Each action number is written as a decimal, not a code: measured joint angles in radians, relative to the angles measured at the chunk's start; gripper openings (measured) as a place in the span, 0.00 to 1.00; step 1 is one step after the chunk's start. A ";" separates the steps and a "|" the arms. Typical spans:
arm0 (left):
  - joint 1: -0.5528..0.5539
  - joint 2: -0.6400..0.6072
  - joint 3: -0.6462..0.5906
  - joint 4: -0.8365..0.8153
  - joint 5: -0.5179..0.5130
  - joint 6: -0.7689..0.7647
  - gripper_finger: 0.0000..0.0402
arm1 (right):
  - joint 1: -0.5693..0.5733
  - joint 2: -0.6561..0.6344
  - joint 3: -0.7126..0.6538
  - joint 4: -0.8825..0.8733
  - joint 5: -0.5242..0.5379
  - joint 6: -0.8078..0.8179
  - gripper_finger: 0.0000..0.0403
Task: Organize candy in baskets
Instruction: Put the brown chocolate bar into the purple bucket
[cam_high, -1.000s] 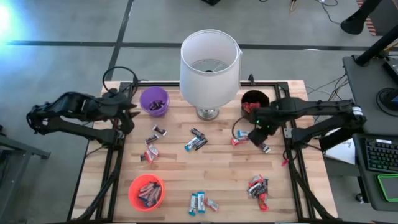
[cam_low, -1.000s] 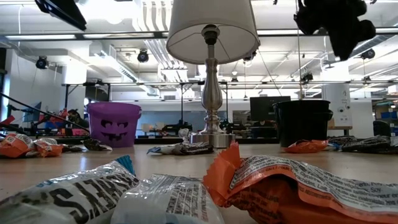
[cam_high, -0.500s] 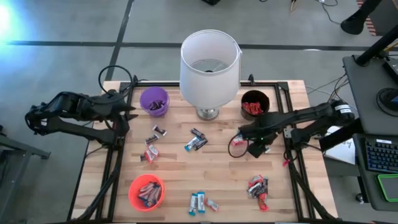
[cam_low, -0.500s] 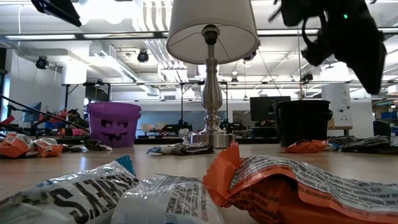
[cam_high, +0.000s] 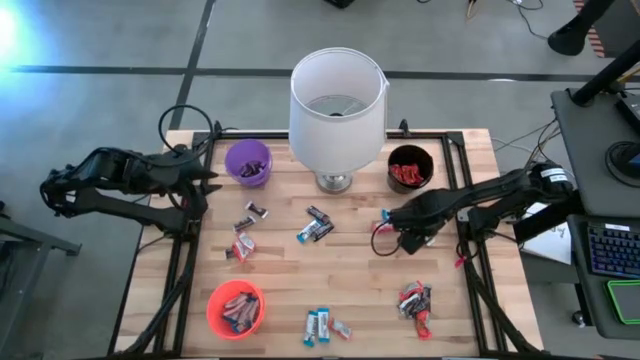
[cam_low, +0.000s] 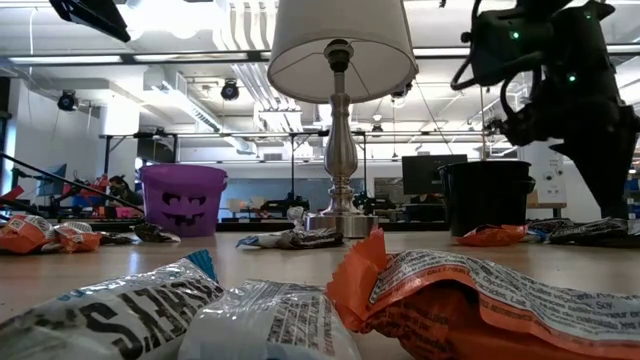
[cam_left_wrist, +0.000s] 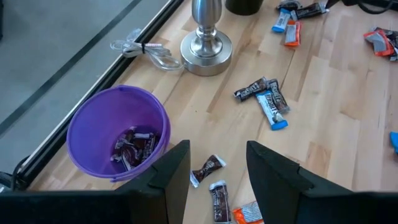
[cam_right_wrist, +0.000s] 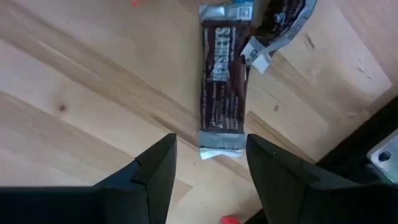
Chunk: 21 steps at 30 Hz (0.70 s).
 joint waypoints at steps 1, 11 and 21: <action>0.000 0.001 0.000 0.000 0.000 0.000 0.35 | 0.000 0.000 -0.005 0.001 0.000 -0.007 0.46; 0.000 0.001 0.000 0.020 0.001 0.000 0.35 | -0.003 0.000 -0.080 0.099 0.023 -0.016 0.46; 0.000 0.001 0.000 0.027 0.001 0.000 0.35 | -0.003 0.000 -0.120 0.123 0.037 0.038 0.36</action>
